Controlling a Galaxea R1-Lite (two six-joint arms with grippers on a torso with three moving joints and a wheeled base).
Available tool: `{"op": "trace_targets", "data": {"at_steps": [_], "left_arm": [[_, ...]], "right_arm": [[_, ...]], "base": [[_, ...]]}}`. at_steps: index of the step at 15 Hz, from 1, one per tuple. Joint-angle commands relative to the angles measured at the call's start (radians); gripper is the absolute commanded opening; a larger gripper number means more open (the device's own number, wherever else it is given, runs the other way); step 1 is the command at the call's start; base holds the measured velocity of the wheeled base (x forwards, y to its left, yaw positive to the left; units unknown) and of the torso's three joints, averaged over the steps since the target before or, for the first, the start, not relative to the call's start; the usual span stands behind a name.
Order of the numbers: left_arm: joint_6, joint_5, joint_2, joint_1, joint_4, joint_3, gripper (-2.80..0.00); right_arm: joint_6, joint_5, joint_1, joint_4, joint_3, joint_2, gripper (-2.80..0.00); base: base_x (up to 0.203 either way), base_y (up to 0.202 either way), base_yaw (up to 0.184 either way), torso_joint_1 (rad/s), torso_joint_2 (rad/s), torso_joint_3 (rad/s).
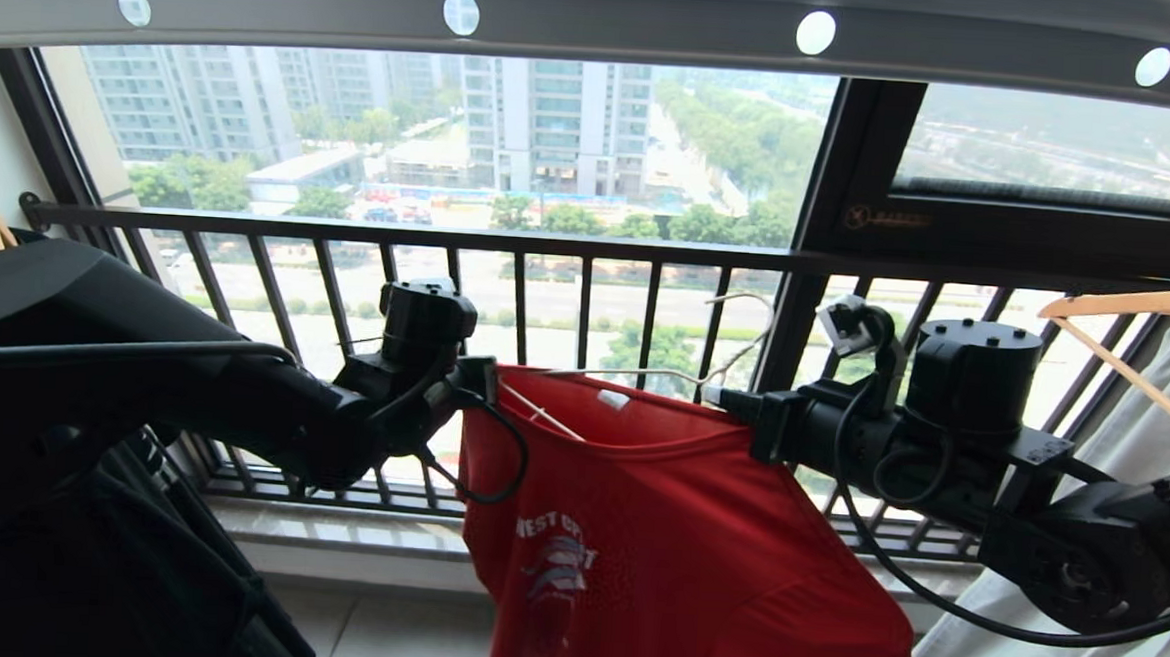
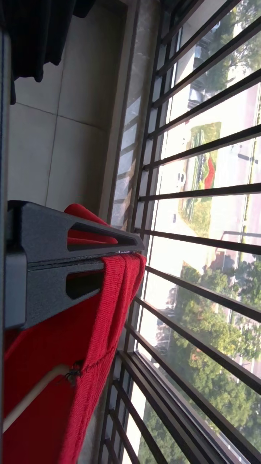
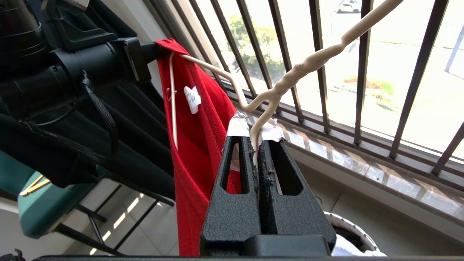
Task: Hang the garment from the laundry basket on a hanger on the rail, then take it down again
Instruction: Take the clothes off the clothes rack
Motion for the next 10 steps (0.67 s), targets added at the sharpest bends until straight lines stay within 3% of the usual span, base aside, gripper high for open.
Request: {"op": "trace_targets", "data": {"at_steps": [1, 7, 9, 10], "left_arm": [[-0.071, -0.024, 0.0, 0.01, -0.005, -0.021, -2.8], [-0.199, -0.173, -0.089, 0.022, 0.061, -0.023, -2.8], [-0.254, -0.292, -0.115, 0.041, 0.119, -0.026, -2.8], [-0.274, -0.319, -0.113, 0.051, 0.137, -0.037, -2.8]], "right_arm": [[0.0, 0.003, 0.002, -0.005, 0.005, -0.003, -2.8], [-0.028, 0.008, 0.02, -0.005, 0.021, 0.0, -2.8], [-0.028, 0.008, 0.02, -0.005, 0.021, -0.004, -2.8], [-0.028, 0.008, 0.02, -0.005, 0.021, -0.006, -2.8]], "base": [[0.0, 0.0, 0.0, 0.0, 0.0, 0.0], [0.0, 0.0, 0.0, 0.0, 0.0, 0.0], [0.0, 0.0, 0.0, 0.0, 0.0, 0.0], [0.0, 0.0, 0.0, 0.0, 0.0, 0.0]]}}
